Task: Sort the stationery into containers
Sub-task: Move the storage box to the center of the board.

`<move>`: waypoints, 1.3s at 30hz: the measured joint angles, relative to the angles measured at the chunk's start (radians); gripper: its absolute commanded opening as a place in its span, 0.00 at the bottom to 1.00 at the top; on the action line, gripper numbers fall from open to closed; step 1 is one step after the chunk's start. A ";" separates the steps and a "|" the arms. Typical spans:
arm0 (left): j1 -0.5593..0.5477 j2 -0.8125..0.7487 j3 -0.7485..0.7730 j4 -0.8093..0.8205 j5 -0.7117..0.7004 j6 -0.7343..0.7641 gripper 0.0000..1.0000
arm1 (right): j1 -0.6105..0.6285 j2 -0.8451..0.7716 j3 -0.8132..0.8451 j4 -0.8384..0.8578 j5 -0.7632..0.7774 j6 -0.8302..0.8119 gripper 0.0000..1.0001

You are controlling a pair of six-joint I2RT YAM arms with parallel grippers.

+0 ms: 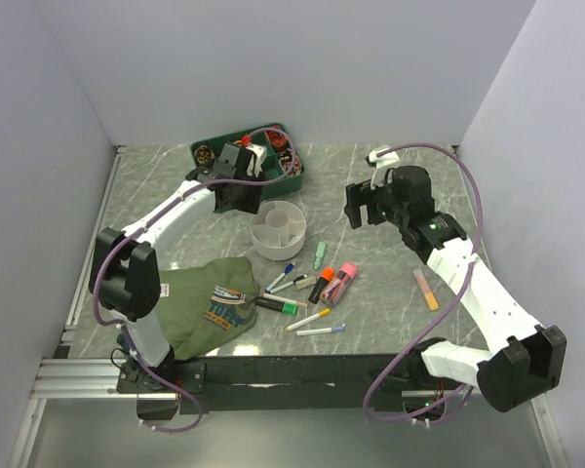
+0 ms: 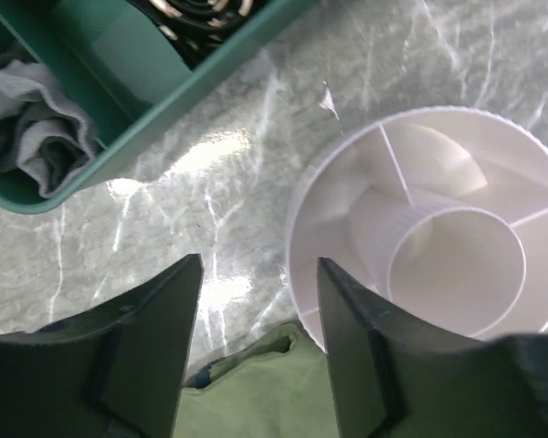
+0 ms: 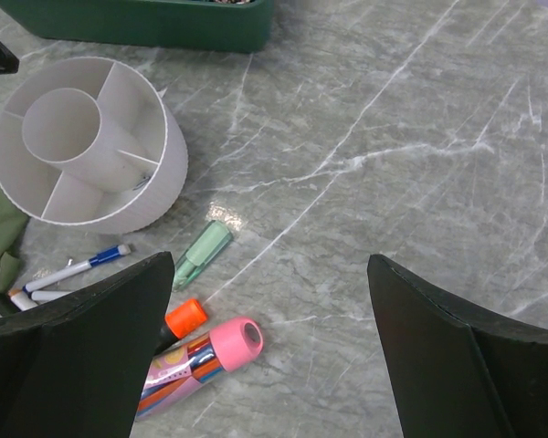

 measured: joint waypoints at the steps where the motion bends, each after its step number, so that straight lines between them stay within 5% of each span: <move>1: -0.002 0.000 -0.003 -0.001 0.006 0.001 0.53 | -0.002 -0.002 -0.002 0.000 0.000 0.000 0.94; 15: -0.014 0.089 -0.011 0.002 0.038 0.024 0.40 | -0.031 -0.045 -0.048 0.000 -0.006 0.008 0.94; 19: -0.035 0.126 -0.001 0.004 0.042 0.026 0.01 | -0.036 -0.055 -0.065 0.000 -0.008 0.013 0.93; 28: -0.079 0.203 0.105 -0.007 0.042 0.034 0.01 | -0.047 -0.063 -0.085 0.003 -0.010 0.014 0.93; 39: -0.114 0.427 0.418 0.014 0.040 0.042 0.01 | -0.048 -0.063 -0.097 0.007 -0.006 -0.010 0.94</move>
